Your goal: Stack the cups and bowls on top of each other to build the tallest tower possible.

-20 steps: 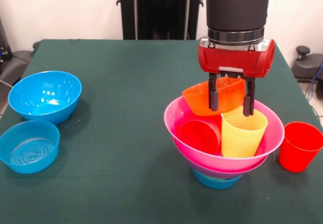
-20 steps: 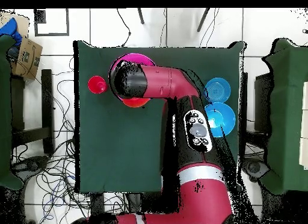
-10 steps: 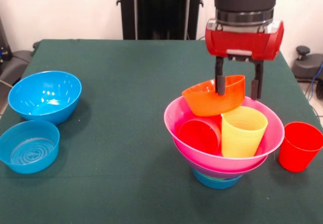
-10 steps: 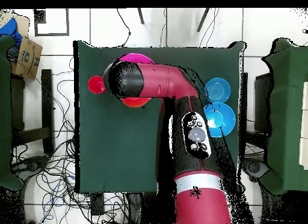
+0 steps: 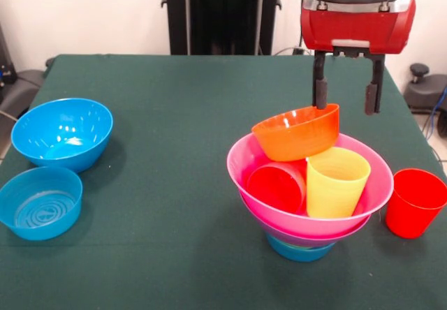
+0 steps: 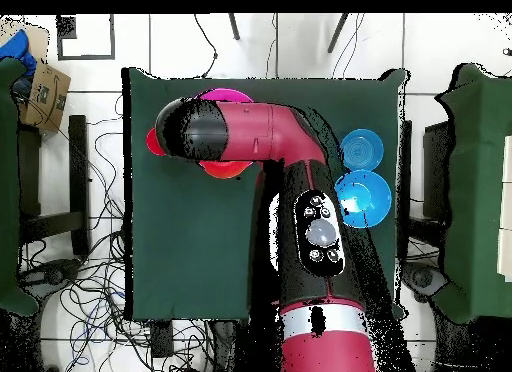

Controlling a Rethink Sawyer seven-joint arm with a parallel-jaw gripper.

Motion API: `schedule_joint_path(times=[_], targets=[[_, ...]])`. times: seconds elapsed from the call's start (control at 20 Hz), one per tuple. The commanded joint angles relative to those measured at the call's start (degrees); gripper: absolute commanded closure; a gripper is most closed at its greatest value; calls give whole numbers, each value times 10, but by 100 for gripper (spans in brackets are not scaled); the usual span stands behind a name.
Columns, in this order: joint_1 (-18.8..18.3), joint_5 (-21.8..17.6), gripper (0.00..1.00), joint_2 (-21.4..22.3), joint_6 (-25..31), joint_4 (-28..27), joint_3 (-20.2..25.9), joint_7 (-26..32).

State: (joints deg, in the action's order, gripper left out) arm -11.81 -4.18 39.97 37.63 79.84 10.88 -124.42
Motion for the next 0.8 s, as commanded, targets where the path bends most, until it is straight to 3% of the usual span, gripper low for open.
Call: schedule_joint_path(times=[0.05, 0.8], targets=[[12, -7, 0, -29, 34, 33, 0, -35], [18, -18, 0, -43, 12, 50, -15, -39]])
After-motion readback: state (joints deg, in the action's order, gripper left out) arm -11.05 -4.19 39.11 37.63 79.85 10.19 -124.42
